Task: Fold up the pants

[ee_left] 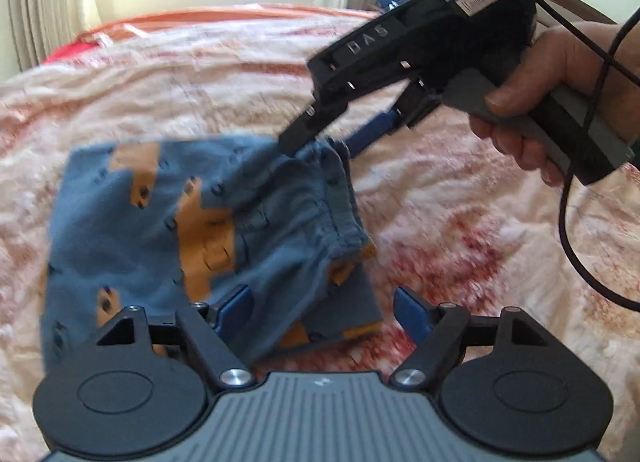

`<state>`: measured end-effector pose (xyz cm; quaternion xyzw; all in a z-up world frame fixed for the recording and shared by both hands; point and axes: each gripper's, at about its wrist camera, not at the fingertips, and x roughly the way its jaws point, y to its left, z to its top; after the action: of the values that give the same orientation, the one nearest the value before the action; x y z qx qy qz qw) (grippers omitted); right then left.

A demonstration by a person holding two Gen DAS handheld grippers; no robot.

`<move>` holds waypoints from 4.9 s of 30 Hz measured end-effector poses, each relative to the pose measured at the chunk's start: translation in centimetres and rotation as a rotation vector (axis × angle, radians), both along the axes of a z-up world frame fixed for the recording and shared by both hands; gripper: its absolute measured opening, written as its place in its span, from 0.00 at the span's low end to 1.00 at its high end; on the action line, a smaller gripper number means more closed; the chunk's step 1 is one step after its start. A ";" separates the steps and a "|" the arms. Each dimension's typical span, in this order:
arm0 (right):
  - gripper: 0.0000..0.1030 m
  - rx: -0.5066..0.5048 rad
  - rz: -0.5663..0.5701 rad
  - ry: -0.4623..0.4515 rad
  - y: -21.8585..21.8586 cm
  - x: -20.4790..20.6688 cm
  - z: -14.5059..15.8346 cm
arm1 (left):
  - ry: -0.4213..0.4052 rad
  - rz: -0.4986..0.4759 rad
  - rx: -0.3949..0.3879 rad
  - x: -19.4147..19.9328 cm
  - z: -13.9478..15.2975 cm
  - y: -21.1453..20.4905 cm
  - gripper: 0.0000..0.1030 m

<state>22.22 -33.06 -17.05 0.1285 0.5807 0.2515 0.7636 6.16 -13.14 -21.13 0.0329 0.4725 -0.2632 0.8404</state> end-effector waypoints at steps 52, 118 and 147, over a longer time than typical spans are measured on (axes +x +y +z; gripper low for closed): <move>0.87 0.232 -0.346 -0.011 -0.4 -9.1 -4.3 | 0.180 0.027 -0.085 11.9 -1.4 15.6 0.75; 0.24 0.302 -0.270 -0.056 0.8 -9.9 -3.9 | 0.281 0.150 -0.183 11.2 -0.8 14.7 0.16; 0.24 0.373 -0.235 -0.130 0.7 11.9 0.8 | 0.129 0.225 -0.150 31.7 4.2 11.1 0.16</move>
<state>34.11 -32.36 -16.26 0.3176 0.4546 0.2718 0.7865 37.84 -2.04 -16.91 -0.1000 0.5053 -0.2034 0.8327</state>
